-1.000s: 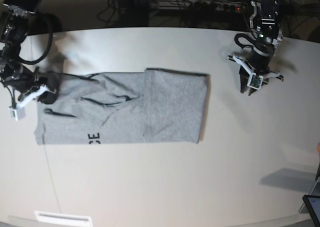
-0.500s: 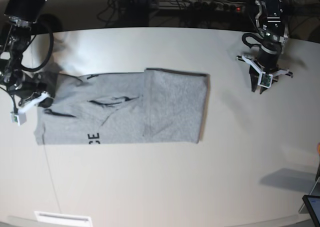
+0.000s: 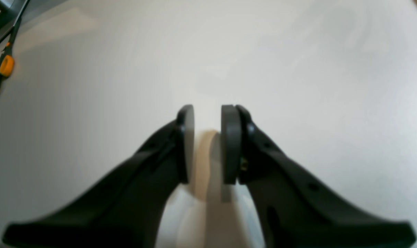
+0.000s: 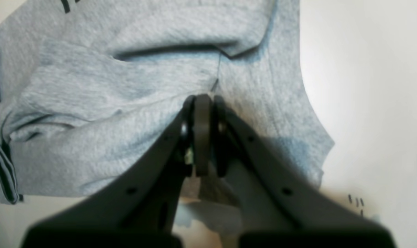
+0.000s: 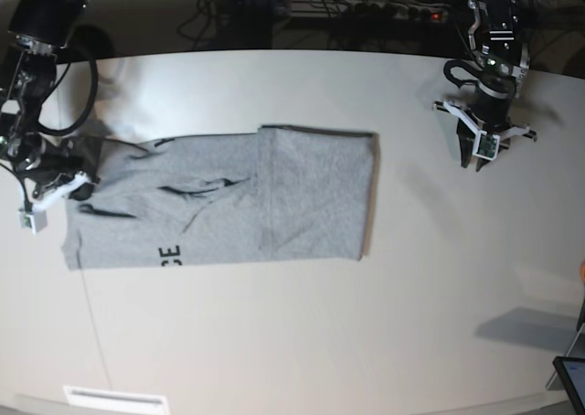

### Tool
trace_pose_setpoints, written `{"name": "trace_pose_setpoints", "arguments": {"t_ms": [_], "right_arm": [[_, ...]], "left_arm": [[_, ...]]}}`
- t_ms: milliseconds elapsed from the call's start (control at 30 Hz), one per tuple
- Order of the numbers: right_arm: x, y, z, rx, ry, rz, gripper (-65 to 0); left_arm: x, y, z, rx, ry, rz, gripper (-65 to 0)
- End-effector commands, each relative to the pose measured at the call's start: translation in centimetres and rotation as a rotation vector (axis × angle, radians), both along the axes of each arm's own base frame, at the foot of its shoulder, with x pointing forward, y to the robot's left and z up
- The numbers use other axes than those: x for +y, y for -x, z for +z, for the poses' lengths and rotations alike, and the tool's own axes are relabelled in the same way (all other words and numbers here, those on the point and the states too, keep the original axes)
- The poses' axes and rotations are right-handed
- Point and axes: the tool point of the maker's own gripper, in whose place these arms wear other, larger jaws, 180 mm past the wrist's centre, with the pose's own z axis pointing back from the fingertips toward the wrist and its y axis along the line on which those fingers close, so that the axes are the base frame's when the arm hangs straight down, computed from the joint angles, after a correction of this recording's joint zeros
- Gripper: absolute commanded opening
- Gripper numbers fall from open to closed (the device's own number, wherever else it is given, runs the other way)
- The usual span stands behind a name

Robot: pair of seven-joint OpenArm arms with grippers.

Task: Fold the T-shirt properly

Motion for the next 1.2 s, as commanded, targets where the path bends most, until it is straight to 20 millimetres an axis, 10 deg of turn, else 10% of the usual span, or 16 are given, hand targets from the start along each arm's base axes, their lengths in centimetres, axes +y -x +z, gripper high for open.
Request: {"name": "trace_pose_setpoints", "arguments": {"t_ms": [0, 233, 600, 700, 833, 1167], "right_arm": [[-0.5, -1.1, 1.4, -0.052, 0.014, -0.001, -60.4], [-1.1, -1.3, 1.8, -0.068, 0.021, -0.017, -42.2], [-2.6, -2.5, 5.9, -0.212, 0.246, -0.009, -41.9], [-1.3, -0.9, 7.0, -0.22, 0.273, 0.027, -44.3], [1.3, 0.6, 6.4, -0.226, 0.246, 0.085, -64.7], [3.4, 1.1, 1.2, -0.117, 0.159, 0.174, -64.3]], "left_arm": [[0.3, -0.7, 1.4, -0.048, -0.009, -0.006, -51.4], [0.2, -0.6, 1.3, -0.048, -0.006, -0.004, -51.4], [0.1, -0.6, 1.4, -0.049, -0.006, -0.008, -51.4], [0.0, -0.6, 1.2, -0.045, -0.004, -0.01, -51.4], [0.0, -0.8, 1.3, -0.049, -0.004, -0.011, -51.4], [-0.1, -0.7, 1.2, -0.049, -0.002, -0.012, -51.4]]}}
